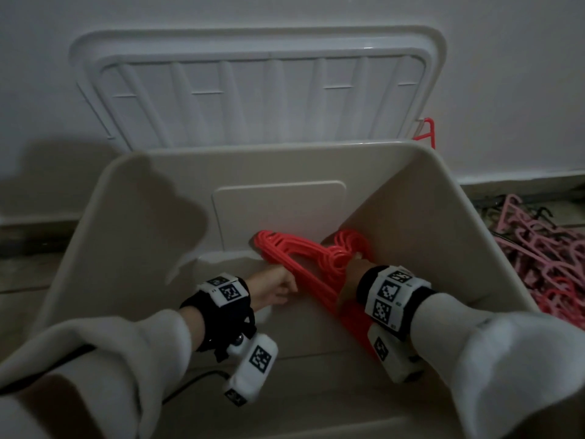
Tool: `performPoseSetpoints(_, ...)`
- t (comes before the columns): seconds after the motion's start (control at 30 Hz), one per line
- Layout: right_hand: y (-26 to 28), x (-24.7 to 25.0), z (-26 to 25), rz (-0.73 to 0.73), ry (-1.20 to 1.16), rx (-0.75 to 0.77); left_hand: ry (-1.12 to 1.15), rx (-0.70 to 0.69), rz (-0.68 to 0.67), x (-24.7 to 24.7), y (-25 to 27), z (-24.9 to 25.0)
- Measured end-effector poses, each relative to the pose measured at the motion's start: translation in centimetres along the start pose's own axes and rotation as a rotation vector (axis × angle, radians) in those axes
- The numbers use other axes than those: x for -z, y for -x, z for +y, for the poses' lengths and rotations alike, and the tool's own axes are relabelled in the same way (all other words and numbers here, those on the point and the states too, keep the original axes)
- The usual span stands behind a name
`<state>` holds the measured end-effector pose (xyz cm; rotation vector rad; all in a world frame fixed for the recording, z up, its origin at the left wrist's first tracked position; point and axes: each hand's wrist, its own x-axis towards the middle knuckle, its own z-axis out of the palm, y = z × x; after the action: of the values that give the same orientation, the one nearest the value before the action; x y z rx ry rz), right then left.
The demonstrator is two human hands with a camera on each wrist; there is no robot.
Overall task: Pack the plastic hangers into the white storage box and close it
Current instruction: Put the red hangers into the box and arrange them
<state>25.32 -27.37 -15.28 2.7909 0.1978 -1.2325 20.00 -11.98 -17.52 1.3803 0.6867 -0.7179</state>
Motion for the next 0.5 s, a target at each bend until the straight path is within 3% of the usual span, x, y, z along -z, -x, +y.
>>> performPoseSetpoints(0.1, 1.3, 1.1, 0.4, 0.049, 0.092, 0.097, 0.051, 0.013, -0.034, -0.1, -0.6, -0.3)
performPoseSetpoints(0.17, 2.3, 2.2, -0.2, 0.035, 0.189, 0.078, 0.110, -0.001, -0.050, 0.1, -0.5, -0.2)
performPoseSetpoints(0.27, 4.3, 3.0, -2.5, 0.180, 0.523, 0.061, 0.152, -0.027, -0.091, -0.1, -0.4, 0.1)
performPoseSetpoints(0.33, 4.7, 2.7, -3.7, 0.235, 0.616, 0.072, 0.155, -0.057, -0.066, -0.6, -0.2, 0.2)
performPoseSetpoints(0.5, 3.4, 2.1, -2.9, 0.112, 0.545, 0.033, 0.025, -0.042, -0.049, -0.1, -0.2, 0.4)
